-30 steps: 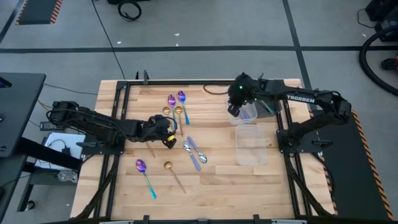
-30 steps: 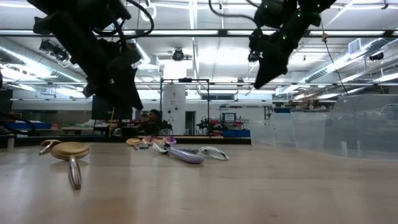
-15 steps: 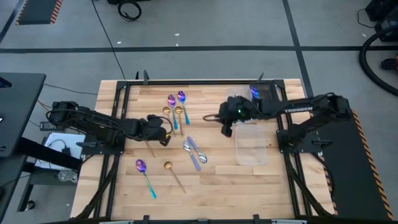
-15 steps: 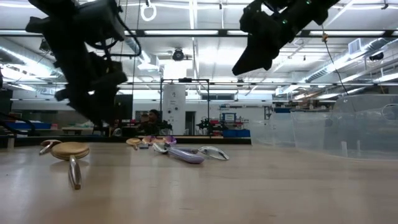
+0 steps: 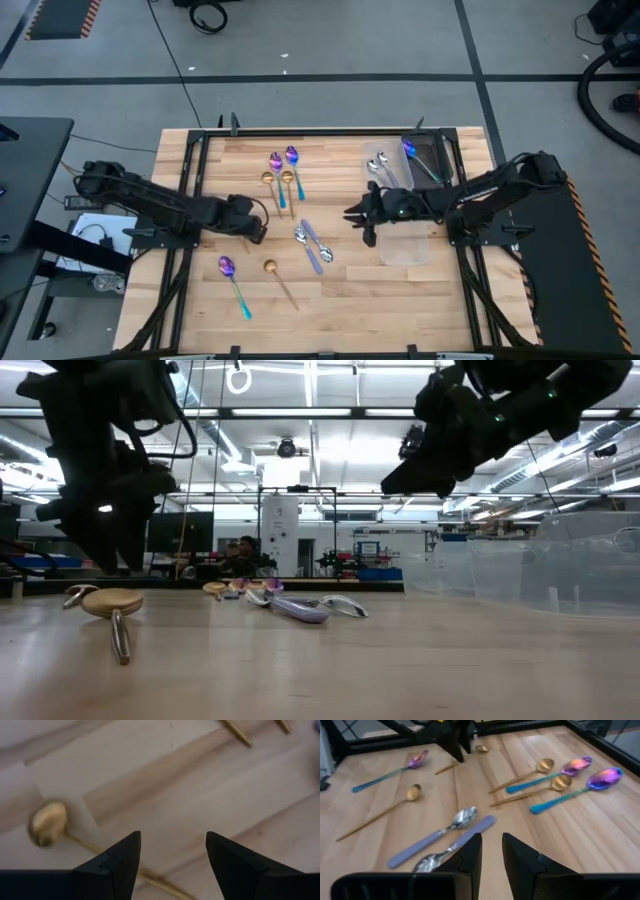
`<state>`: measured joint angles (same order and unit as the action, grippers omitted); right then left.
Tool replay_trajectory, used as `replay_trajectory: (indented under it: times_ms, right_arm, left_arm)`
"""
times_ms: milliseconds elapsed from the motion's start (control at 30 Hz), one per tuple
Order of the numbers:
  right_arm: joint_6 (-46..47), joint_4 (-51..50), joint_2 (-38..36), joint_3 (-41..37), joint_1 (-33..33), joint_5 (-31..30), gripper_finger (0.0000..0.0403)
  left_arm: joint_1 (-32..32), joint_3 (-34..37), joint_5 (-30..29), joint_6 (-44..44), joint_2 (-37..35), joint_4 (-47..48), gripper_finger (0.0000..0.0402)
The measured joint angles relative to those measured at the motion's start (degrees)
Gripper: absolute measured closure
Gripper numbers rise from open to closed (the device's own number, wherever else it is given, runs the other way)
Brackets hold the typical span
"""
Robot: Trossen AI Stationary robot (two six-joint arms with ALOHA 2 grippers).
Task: Sort silverware by color (type)
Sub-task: Put the gold spoon into the bottom transparent bin
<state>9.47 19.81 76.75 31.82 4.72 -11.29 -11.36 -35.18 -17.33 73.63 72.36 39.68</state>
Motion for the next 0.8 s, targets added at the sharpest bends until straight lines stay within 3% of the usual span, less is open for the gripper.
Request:
replay_trajectory:
  times_ms: [167,567,800]
  right_arm:
    - [-0.55,1.60,0.00,-0.96,1.66,-2.60,0.0318]
    - [-2.98,1.54,0.00,-0.96,3.67,-2.60,0.0318]
    - [-3.21,1.13,0.00,-0.96,3.96,-1.88,0.0318]
  left_arm:
    - [-2.47,-0.02,3.15,5.29,-0.13,2.03,0.0170]
    - [-8.78,0.00,3.06,18.94,-0.13,10.93,0.0171]
    - [-7.72,0.00,-2.90,19.67,-0.07,11.73,0.0202]
